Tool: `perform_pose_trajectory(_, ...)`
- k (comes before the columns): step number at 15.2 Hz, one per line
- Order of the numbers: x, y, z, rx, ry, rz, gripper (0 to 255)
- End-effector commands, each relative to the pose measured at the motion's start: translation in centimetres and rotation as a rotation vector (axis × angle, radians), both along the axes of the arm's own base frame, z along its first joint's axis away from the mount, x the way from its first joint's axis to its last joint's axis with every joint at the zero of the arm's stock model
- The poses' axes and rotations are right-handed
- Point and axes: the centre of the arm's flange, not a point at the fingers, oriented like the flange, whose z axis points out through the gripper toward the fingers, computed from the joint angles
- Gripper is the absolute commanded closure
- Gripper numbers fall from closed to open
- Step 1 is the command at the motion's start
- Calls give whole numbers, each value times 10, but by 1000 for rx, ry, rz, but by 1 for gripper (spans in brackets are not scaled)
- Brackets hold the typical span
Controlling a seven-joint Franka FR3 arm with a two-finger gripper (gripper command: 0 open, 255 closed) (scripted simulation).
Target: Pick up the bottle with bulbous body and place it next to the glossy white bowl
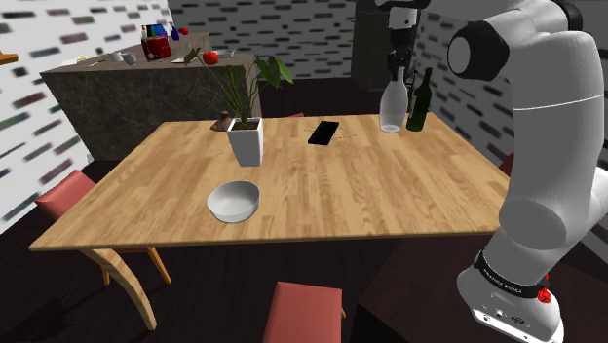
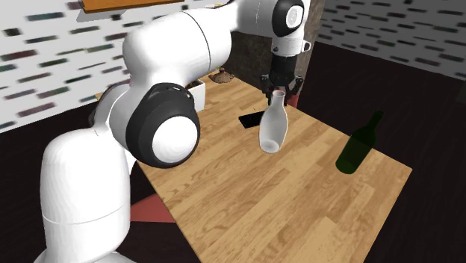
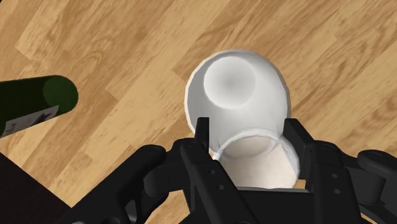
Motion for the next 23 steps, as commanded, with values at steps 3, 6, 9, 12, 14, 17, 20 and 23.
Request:
perform_pose_trajectory(3, 4, 55, -3, 0, 0, 0, 255)
perform_pose_trajectory(6, 8, 94, -3, 0, 0, 0, 255)
perform_pose_trajectory(9, 13, 133, -3, 0, 0, 0, 255)
perform_pose_trajectory(12, 17, 173, -3, 0, 0, 0, 255)
perform_pose_trajectory(14, 20, 199, -3, 0, 0, 0, 255)
perform_pose_trajectory(17, 25, 238, -3, 0, 0, 0, 255)
perform_pose_trajectory(20, 29, 278, -3, 0, 0, 0, 255)
perform_pose_trajectory(23, 34, 317, -3, 0, 0, 0, 255)
